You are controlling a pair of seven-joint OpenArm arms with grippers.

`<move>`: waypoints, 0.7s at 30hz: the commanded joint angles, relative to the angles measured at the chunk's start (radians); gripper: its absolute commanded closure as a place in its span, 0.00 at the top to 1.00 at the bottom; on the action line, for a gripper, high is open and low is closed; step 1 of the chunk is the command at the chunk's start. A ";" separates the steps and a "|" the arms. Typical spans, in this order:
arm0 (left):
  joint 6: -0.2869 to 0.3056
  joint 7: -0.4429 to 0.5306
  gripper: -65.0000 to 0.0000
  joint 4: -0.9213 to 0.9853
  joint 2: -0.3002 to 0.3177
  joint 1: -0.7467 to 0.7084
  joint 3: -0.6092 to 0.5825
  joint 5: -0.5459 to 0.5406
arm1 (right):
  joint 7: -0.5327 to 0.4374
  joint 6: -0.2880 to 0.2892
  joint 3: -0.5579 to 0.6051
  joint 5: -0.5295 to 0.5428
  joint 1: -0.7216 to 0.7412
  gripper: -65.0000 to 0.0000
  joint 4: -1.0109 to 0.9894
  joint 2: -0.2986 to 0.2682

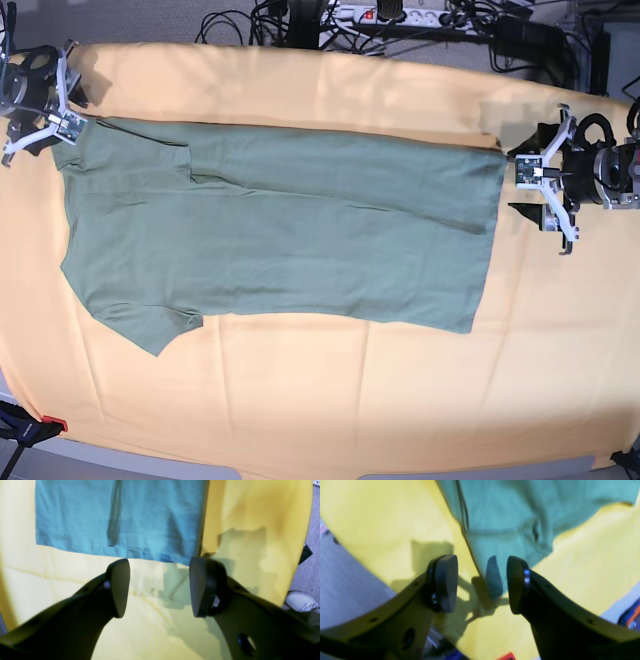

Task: Fold the T-shirt properly
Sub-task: 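Open both grippers and raise them off the folded edge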

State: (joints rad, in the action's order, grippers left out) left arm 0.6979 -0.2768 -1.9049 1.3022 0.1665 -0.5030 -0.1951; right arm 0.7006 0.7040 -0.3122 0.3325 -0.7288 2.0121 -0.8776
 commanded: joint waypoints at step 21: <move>0.000 0.051 0.58 -0.008 0.027 0.016 0.013 0.002 | -0.268 -0.006 -0.013 -0.128 0.006 0.50 -0.178 -0.023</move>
State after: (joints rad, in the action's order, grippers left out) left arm 0.6979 -0.2428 -1.9049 1.3022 0.1665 -0.5030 -0.1871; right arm 0.4473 0.7006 -0.3126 0.2050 -0.7258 1.8267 -0.8803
